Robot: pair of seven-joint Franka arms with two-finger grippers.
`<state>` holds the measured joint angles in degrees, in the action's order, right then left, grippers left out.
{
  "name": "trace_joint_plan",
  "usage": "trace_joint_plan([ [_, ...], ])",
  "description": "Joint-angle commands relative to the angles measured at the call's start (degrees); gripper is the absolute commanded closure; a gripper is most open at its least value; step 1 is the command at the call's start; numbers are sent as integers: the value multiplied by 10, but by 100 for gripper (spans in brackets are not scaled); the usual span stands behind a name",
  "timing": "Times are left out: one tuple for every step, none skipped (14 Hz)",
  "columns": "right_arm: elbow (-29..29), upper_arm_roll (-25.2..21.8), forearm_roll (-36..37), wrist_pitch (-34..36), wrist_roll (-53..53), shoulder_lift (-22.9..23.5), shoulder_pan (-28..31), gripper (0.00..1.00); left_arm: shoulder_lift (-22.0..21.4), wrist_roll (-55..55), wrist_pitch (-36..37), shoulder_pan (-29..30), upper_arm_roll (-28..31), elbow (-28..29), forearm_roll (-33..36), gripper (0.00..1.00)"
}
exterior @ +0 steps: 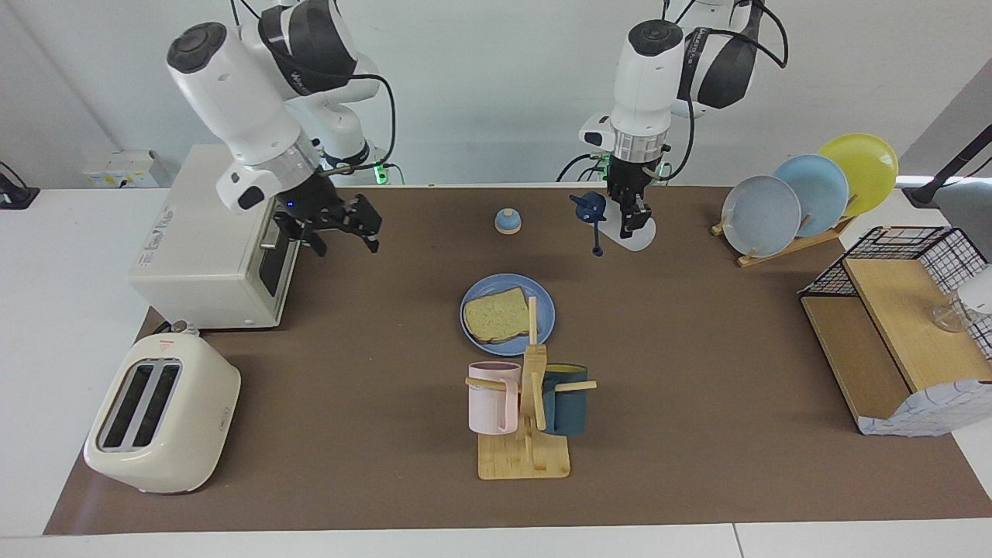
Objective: Put bread on plate and add seasoning
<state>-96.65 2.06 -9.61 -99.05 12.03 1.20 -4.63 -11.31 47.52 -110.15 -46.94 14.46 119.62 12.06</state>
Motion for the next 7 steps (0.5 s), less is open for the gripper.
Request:
trace_joint_plan([
  [65,8,62,94,-14,-1,21,0,69,-35,46,-7,-6,-71,30,100],
  [77,8,77,119,-44,-2,33,0,93,-64,59,-19,-9,-90,65,100],
  [75,7,82,136,-73,-7,45,0,112,-86,71,-34,-9,-104,80,100],
  [66,6,85,137,-89,-11,51,0,132,-92,84,-40,-9,-118,86,100],
  [66,-5,92,145,-94,-12,52,0,152,-94,97,-52,-9,-131,103,100],
  [63,-27,92,146,-97,-15,36,0,174,-103,107,-69,-8,-143,119,100],
  [54,-49,93,148,-112,-22,10,0,188,-112,124,-80,-8,-153,138,100],
])
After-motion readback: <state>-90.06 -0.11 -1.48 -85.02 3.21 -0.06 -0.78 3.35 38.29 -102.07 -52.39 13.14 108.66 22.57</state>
